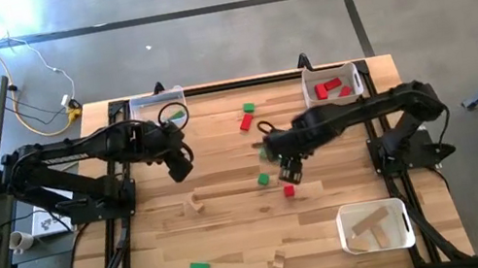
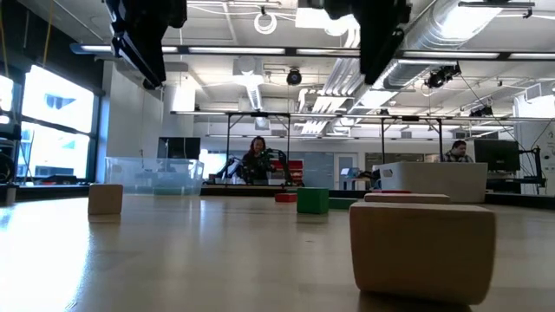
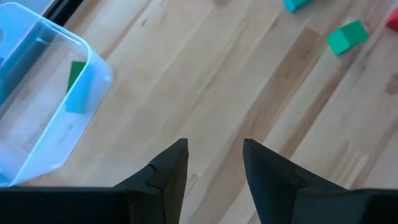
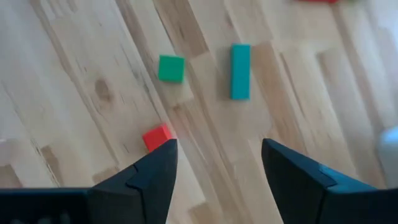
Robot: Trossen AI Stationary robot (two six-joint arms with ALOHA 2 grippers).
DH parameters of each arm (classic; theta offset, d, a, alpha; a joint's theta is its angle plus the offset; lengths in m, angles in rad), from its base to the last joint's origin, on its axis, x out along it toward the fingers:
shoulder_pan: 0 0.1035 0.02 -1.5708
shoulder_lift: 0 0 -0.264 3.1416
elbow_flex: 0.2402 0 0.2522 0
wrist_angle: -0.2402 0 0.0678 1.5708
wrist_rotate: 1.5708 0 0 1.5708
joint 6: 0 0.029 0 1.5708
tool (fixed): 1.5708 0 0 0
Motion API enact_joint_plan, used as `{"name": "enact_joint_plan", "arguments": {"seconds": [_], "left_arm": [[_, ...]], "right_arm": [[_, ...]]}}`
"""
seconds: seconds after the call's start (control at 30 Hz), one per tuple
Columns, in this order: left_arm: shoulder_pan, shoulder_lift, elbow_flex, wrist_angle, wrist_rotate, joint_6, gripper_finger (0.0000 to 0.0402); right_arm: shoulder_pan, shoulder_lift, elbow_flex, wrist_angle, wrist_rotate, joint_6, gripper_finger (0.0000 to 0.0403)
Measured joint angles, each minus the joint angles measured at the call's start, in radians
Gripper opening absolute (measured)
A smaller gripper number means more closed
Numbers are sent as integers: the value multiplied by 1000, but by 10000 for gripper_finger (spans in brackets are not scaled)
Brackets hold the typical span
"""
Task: Sort & place blocks by color
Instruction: Put the green block into the transparent bin
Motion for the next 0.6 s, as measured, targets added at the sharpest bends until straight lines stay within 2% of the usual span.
{"name": "enact_joint_plan", "arguments": {"seconds": [0.17, 0.37, 0.6], "left_arm": [[37, 0, 0, 0, 0, 9, 140], [97, 0, 0, 4, 0, 9, 140], [186, 1, 0, 20, 0, 9, 140]], "right_arm": [[-87, 0, -116, 155, -76, -71, 220], [-162, 0, -226, 338, -60, -141, 220], [-199, 0, -353, 543, -60, -231, 220]]}}
